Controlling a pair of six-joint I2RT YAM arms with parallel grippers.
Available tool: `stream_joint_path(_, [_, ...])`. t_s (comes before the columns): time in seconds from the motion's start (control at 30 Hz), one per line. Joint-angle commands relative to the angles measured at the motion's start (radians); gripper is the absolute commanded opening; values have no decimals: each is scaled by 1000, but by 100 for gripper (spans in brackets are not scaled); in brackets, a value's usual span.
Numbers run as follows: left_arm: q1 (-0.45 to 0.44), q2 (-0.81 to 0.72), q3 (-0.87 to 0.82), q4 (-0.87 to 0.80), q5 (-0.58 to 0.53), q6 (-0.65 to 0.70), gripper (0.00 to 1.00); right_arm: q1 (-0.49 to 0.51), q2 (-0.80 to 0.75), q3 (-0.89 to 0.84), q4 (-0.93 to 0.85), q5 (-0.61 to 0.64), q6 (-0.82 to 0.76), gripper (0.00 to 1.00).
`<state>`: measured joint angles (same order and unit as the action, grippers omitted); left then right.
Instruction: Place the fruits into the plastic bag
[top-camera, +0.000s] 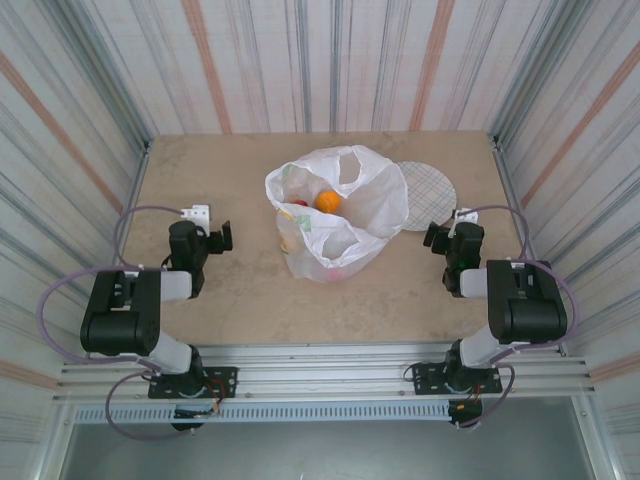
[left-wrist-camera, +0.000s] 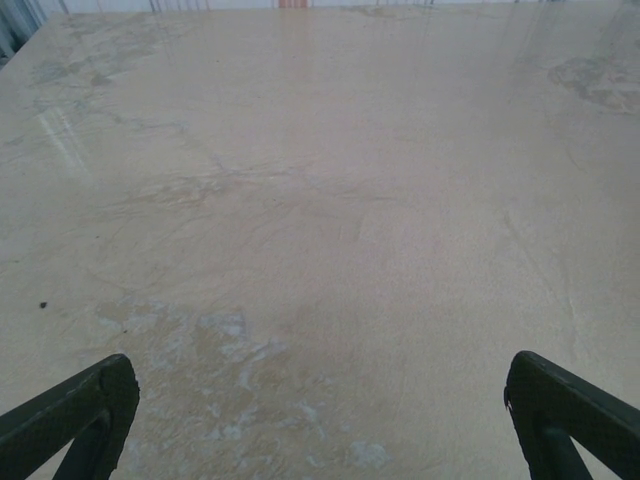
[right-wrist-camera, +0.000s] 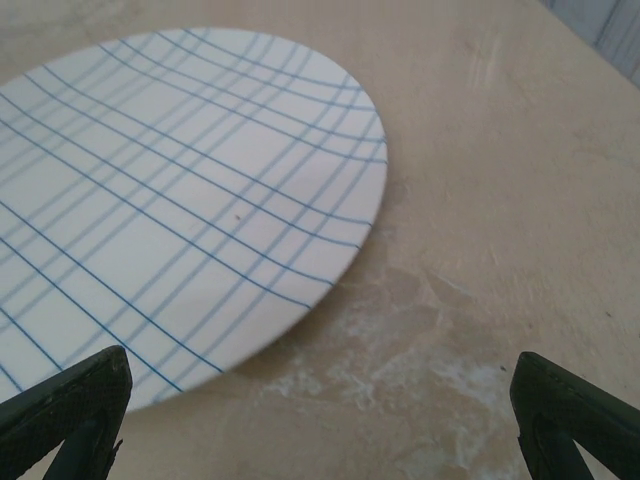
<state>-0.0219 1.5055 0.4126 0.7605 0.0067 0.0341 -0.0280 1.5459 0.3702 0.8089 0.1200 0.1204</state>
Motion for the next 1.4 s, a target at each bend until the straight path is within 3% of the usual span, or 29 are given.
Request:
stream_joint_path(0.0, [-8,3,-5,33,-16,30,99,6,-6,15,36,-17,-13,99])
stream_joint_path(1.37, [-6,2,-5,31,7,37,99,9,-3,15,42,-15,-15,99])
